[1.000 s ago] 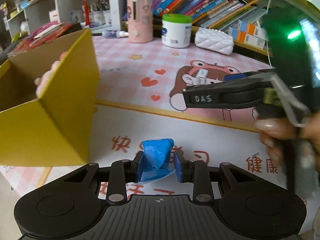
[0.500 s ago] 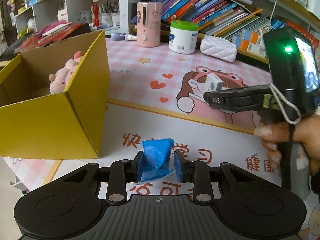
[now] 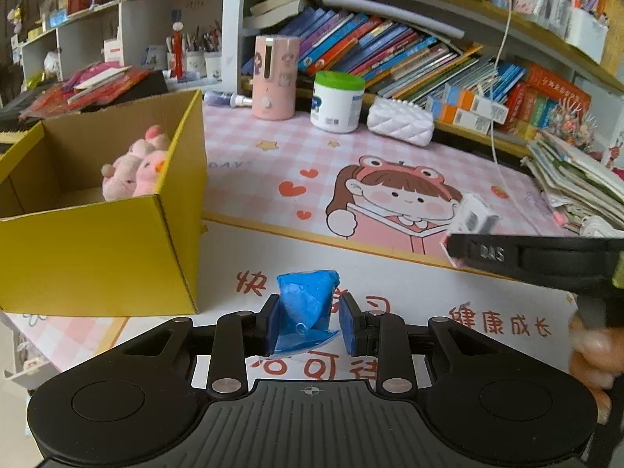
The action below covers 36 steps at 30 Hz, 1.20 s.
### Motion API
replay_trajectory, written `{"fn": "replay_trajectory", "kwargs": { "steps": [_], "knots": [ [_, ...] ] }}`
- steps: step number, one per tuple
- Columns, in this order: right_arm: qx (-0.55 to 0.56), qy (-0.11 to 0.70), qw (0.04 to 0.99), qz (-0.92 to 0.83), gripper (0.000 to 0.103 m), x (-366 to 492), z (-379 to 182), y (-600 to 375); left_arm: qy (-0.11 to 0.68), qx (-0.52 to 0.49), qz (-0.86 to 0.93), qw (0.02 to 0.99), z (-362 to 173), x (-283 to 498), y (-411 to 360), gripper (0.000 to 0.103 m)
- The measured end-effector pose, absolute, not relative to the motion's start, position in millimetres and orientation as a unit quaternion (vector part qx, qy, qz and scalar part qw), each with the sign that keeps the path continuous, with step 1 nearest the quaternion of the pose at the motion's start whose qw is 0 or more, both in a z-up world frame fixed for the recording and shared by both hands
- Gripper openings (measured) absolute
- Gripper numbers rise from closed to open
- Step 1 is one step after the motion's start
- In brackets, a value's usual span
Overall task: Organize objects
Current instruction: 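Carry the blue bag in the left tool while the right tool carries the white box to the yellow box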
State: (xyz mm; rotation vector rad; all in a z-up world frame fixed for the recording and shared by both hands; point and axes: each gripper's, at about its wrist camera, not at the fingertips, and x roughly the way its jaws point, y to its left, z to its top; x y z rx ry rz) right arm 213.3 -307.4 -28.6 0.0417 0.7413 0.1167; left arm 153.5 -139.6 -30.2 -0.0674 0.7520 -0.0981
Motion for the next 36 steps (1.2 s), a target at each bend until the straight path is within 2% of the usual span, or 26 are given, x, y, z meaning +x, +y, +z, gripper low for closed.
{"fn": "replay_trajectory", "kwargs": {
  "steps": [7,23,36],
  "knots": [
    [0.022,0.363,0.931,0.041,0.014,178,-21,-286,0.351,-0.042,-0.05,0.934,-23,123,-109,0.029],
    [-0.035,0.372,0.92,0.117,0.014,87,-12,-169,0.346,-0.096,0.001,0.933,-16,50,-1,0.029],
    [-0.025,0.37,0.917,0.146,0.014,41,-10,-107,0.328,-0.078,0.015,0.941,-8,5,53,0.029]
  ]
}}
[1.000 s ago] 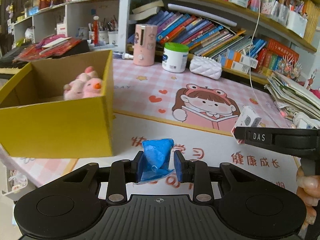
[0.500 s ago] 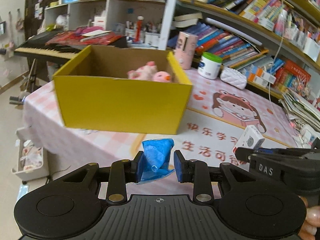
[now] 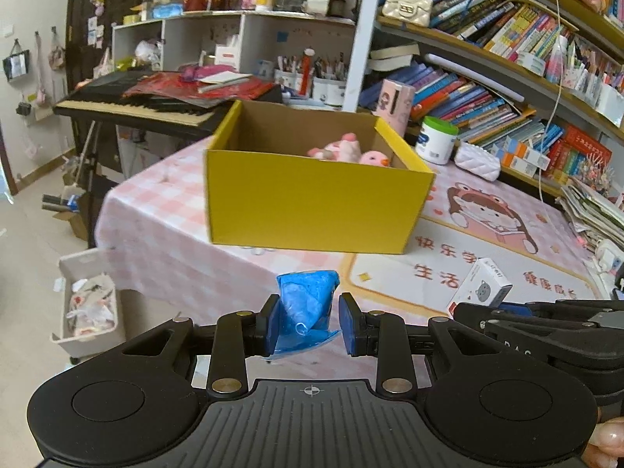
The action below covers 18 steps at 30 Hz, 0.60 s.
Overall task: Organize objects
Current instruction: 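Carry the blue bag in the left tool while the right tool carries the white box to the yellow box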
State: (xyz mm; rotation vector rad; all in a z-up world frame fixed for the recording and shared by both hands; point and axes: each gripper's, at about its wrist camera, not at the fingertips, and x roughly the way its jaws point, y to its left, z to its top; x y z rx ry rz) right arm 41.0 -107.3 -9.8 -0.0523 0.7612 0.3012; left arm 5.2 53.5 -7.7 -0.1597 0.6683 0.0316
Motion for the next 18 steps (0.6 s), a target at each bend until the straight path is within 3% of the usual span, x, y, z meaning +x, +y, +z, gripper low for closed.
{"fn": "replay_trajectory", "kwargs": {
  "steps": [18],
  "knots": [
    [-0.031,0.364,0.915,0.171,0.014,9,-10,-57,0.318,-0.076,0.045,0.944,-5,-35,99,0.029]
  ]
}}
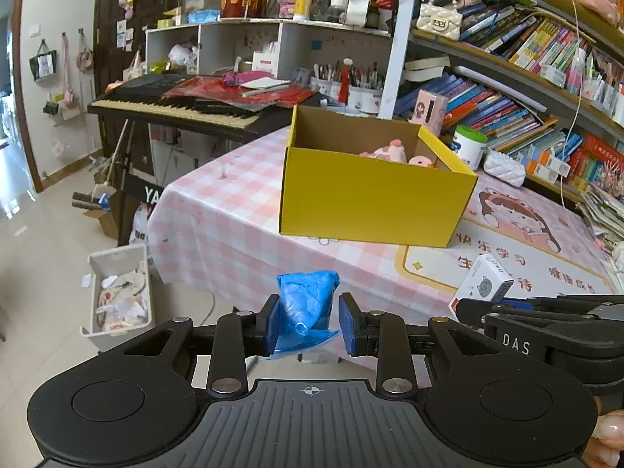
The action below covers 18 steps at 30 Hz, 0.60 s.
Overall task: Organize objects
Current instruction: 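Carry the blue bag in the left tool while the right tool carries the white box to the yellow box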
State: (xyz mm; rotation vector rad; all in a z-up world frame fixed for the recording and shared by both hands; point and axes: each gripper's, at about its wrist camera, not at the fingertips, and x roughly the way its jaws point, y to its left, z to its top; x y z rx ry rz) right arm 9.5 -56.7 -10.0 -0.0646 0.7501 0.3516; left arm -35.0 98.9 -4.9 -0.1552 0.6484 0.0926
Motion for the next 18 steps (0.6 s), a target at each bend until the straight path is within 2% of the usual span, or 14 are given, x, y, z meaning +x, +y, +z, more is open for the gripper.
{"fn": "replay_trajectory", "kwargs": {
  "steps": [13,18],
  "knots": [
    [-0.029,0.366,0.913,0.176,0.014,45,-7,-53,0.309,-0.063,0.049,0.948,-1,-2,96,0.029],
    [-0.03,0.34,0.922,0.184,0.014,78,5,-55,0.291,-0.054,0.056,0.954,9,26,92,0.029]
  ]
}}
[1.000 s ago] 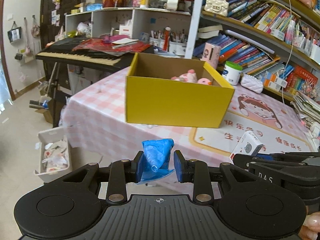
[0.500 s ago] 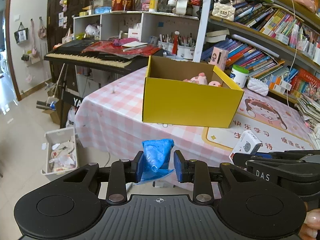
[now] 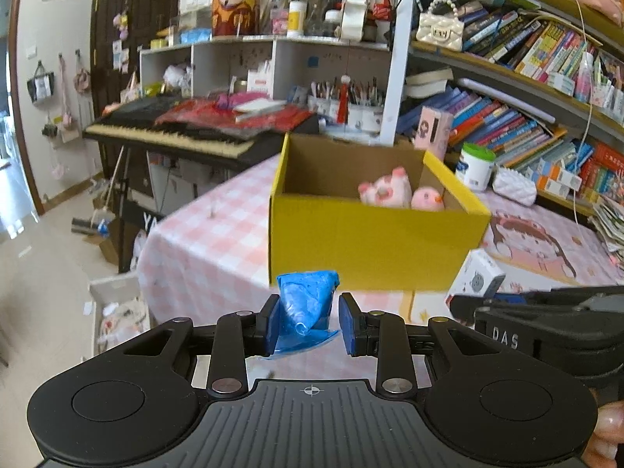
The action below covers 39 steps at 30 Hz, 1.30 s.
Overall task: Organize objects
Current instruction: 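Carry the blue bag in the left tool while the right tool carries the white box to the yellow box, then release the white box from the right tool while the left tool drops the blue bag into the box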
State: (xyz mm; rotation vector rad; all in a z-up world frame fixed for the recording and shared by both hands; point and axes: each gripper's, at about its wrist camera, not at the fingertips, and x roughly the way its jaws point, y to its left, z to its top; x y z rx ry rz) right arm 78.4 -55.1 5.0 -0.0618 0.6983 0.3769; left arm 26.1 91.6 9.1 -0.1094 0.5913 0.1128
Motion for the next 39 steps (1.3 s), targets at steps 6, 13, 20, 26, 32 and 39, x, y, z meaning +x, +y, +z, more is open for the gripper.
{"fn": "replay_trajectory", "kwargs": {
  "steps": [6,13,20,26,32,39],
  "knots": [
    [-0.03,0.267,0.943,0.197,0.014,124,30,-56,0.252,-0.042,0.07,0.964,26,69,88,0.029],
    [-0.043,0.268,0.936,0.223,0.014,192,32,-49,0.244,-0.046,0.093,0.964,31,114,88,0.029],
    [-0.057,0.31,0.916,0.248,0.014,235,8,-34,0.264,-0.043,0.117,0.956,25,140,90,0.029],
    [-0.072,0.358,0.894,0.26,0.014,257,-15,-26,0.277,-0.041,0.127,0.952,20,154,91,0.029],
    [-0.067,0.377,0.885,0.266,0.014,265,-22,-25,0.285,-0.041,0.128,0.949,15,166,90,0.029],
    [-0.056,0.385,0.883,0.262,0.034,270,-24,-31,0.289,-0.036,0.118,0.949,12,177,82,0.029]
  ]
}}
